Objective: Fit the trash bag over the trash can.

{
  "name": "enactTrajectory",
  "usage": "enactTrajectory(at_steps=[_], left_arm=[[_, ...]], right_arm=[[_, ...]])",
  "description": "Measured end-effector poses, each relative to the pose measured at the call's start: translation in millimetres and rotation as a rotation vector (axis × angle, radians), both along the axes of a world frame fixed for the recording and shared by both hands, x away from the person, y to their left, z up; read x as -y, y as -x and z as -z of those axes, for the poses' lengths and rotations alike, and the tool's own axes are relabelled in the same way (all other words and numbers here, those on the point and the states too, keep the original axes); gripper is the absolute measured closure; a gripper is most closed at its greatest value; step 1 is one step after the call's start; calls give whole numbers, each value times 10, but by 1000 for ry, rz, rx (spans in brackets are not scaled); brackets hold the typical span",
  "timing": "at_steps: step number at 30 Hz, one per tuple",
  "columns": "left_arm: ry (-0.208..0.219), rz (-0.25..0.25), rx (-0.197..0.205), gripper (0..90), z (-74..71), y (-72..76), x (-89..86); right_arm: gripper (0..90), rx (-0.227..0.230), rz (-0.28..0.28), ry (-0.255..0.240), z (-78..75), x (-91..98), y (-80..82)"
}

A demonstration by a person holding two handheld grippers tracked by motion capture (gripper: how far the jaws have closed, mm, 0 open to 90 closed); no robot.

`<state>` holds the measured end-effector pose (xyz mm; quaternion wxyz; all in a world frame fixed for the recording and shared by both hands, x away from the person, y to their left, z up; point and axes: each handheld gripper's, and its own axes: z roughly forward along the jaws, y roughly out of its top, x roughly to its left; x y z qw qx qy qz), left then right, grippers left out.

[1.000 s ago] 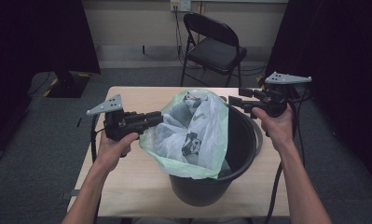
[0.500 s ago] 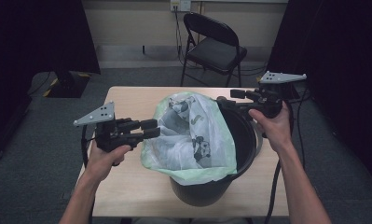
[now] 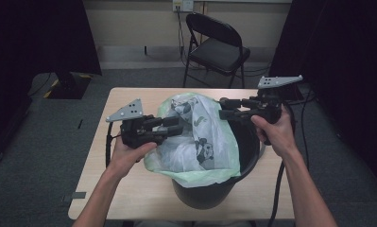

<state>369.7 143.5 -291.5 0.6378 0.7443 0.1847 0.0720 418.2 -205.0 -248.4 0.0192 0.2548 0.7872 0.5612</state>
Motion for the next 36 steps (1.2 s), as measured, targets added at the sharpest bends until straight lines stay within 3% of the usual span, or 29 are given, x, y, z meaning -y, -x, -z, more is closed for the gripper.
enactTrajectory(at_steps=[1,7,8,11,12,15,19,20,21,22,25,29,36], left_arm=[[15,8,-7,622,3,-4,-3],[-14,-12,10,621,-2,9,-6],[-10,-11,9,621,-5,11,-9],[-3,-12,11,619,-8,9,-19],[-4,-13,11,619,-8,8,-21],[-2,-17,11,612,-12,8,-39],[8,-21,9,607,-25,7,-56],[10,-20,11,606,-29,4,-53],[9,-22,13,605,-35,3,-50],[12,-22,14,602,-39,2,-42],[16,-19,13,602,-44,1,-19],[19,-21,15,601,-41,1,-13],[11,-21,13,601,-31,4,-11]], right_arm=[[429,-15,-18,0,4,-4,-3],[542,-56,-106,12,5,-41,1],[632,-55,-112,15,5,-49,4],[745,-41,-156,28,2,-66,20],[811,-27,-150,46,-1,-76,28],[900,1,-142,69,-15,-94,39],[900,56,-101,57,-53,-62,58],[877,78,-79,55,-70,-54,66],[713,104,-59,49,-90,-50,76],[589,101,-28,35,-113,-51,80],[439,113,-28,38,-168,-86,106],[334,102,-45,16,-215,-164,142],[331,102,-82,32,-262,-356,225]])
